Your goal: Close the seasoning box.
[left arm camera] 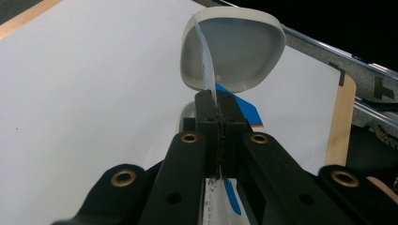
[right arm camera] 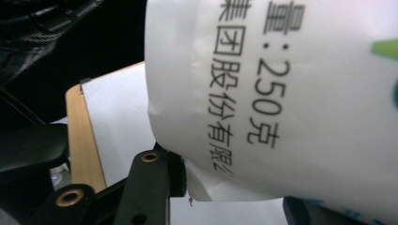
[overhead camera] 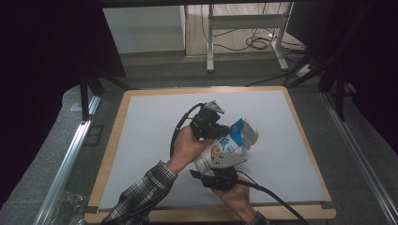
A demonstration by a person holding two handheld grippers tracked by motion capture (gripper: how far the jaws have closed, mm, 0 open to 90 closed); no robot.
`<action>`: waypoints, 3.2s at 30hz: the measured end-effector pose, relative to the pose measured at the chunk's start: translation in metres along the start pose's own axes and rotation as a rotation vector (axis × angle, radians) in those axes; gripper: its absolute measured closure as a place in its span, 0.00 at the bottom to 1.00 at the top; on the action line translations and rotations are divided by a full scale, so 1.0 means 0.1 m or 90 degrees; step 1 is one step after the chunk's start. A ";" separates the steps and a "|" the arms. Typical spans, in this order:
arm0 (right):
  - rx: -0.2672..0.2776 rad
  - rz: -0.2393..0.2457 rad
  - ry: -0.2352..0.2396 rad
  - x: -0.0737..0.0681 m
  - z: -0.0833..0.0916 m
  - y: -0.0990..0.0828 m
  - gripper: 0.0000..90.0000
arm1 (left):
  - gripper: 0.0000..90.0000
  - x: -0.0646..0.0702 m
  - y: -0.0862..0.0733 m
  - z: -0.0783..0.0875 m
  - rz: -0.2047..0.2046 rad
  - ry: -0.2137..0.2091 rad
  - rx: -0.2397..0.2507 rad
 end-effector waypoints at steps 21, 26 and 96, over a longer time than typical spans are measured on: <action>-0.003 0.004 -0.024 -0.02 0.01 0.03 0.73 | 1.00 -0.01 0.02 0.01 0.004 -0.001 -0.004; -0.004 0.006 -0.027 -0.02 0.01 0.03 0.73 | 1.00 -0.01 0.03 0.02 0.004 0.001 -0.006; 0.015 -0.008 -0.003 -0.04 0.03 0.07 0.73 | 1.00 0.00 0.07 0.04 -0.012 0.007 -0.027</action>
Point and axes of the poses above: each handheld gripper's, and its own axes: z roughly backward along the jaws, y roughly out of its top, x roughly to its right, the point moved 2 cm from there along -z, roughly forward along the jaws, and after that the axes turned 15 degrees about -x, right-handed, at the moved point
